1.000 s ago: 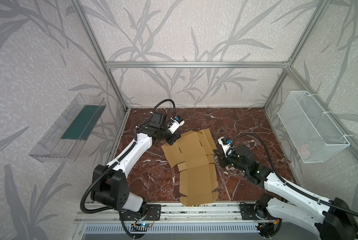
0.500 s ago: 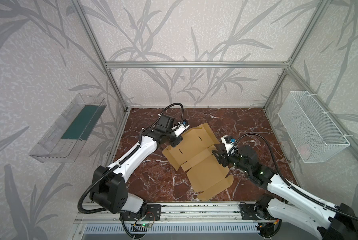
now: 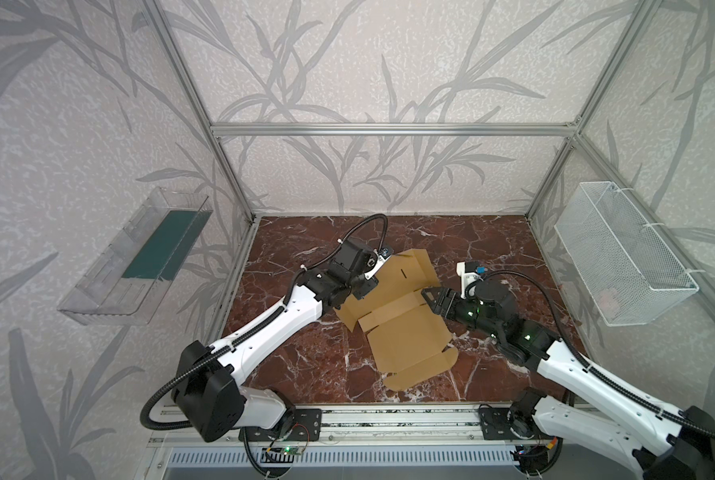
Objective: Fold the paper box
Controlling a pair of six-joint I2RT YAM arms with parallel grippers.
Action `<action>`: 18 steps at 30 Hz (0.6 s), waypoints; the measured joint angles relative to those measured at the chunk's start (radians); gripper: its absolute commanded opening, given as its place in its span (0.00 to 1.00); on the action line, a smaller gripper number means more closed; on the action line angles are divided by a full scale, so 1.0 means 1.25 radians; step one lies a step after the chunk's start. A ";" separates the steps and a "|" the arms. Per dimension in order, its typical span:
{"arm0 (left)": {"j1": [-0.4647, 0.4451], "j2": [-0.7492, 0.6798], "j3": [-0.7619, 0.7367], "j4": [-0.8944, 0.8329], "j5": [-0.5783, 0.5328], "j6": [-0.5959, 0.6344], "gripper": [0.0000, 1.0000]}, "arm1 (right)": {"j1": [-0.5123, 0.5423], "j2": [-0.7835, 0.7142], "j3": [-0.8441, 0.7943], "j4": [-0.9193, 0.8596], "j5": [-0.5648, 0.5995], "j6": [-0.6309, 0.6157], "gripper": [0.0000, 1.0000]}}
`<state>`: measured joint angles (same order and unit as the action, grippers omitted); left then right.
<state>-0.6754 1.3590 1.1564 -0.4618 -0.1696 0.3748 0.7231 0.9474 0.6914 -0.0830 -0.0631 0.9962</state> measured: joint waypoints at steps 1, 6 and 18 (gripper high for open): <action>-0.013 -0.014 -0.013 0.009 -0.009 -0.010 0.00 | 0.009 0.008 0.000 0.002 0.000 0.032 0.62; -0.075 -0.090 -0.088 0.051 -0.042 -0.050 0.00 | 0.056 0.050 -0.006 0.039 0.009 0.160 0.59; -0.182 -0.096 -0.137 0.091 -0.096 -0.118 0.00 | 0.158 0.164 -0.017 0.216 0.068 0.269 0.57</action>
<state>-0.9035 1.2385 0.9852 -0.3481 -0.2890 0.2272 0.9203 1.1522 0.6697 0.1875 0.0219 1.3319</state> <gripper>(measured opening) 0.048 0.574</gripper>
